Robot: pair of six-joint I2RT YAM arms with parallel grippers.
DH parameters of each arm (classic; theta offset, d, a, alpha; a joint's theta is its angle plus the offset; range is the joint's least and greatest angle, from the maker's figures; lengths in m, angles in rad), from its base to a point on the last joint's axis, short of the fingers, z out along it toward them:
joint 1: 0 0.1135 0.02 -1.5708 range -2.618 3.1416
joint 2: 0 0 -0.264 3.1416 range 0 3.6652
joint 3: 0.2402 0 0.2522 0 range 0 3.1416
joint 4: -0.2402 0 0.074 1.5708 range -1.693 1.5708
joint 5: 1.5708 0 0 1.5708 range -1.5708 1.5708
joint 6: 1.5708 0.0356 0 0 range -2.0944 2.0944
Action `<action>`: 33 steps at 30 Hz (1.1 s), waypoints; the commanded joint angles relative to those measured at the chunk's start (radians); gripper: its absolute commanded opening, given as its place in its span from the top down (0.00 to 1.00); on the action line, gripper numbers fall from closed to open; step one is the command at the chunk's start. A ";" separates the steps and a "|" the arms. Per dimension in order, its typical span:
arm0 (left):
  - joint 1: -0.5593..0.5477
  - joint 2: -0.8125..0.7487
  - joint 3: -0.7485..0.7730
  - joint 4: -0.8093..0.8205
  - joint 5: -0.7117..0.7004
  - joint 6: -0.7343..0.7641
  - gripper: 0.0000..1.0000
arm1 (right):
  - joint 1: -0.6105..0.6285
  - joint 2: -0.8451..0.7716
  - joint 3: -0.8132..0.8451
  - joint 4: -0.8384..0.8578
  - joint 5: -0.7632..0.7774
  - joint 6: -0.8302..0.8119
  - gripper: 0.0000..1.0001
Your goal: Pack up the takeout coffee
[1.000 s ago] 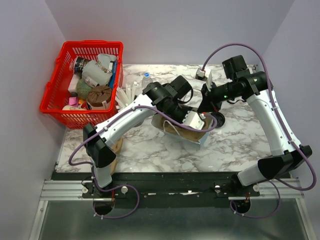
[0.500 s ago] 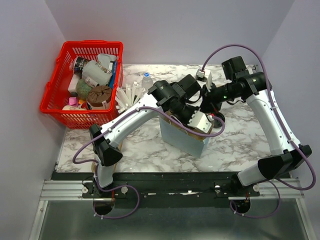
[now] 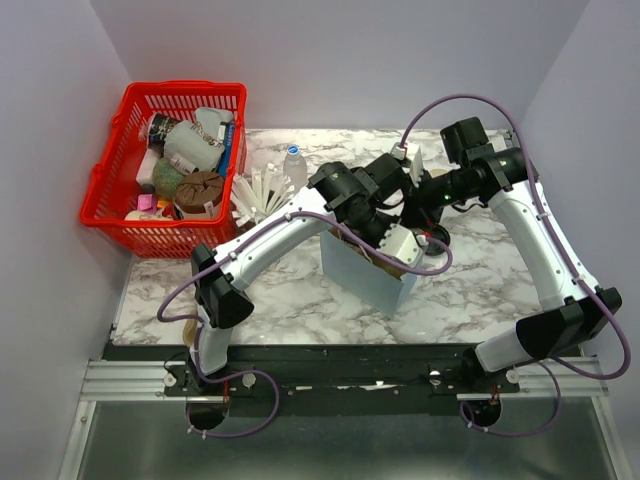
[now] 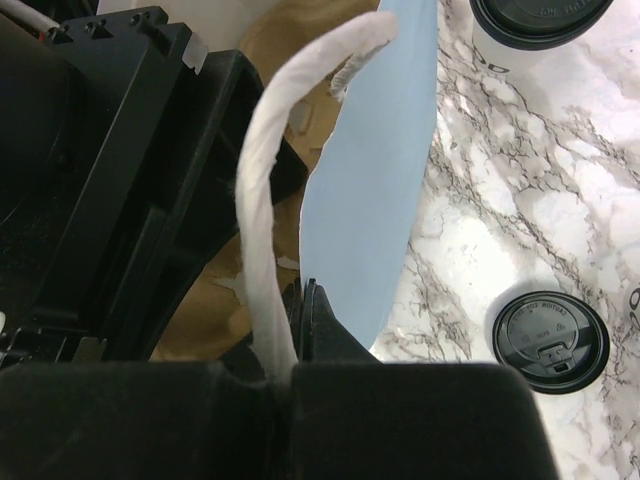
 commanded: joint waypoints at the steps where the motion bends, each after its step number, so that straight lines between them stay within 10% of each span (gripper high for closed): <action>1: 0.007 -0.032 -0.027 -0.136 -0.074 0.014 1.00 | 0.006 -0.017 0.006 -0.030 0.002 0.030 1.00; 33: -0.054 0.021 -0.081 -0.139 -0.064 0.170 1.00 | 0.008 0.004 0.027 -0.060 -0.028 0.012 1.00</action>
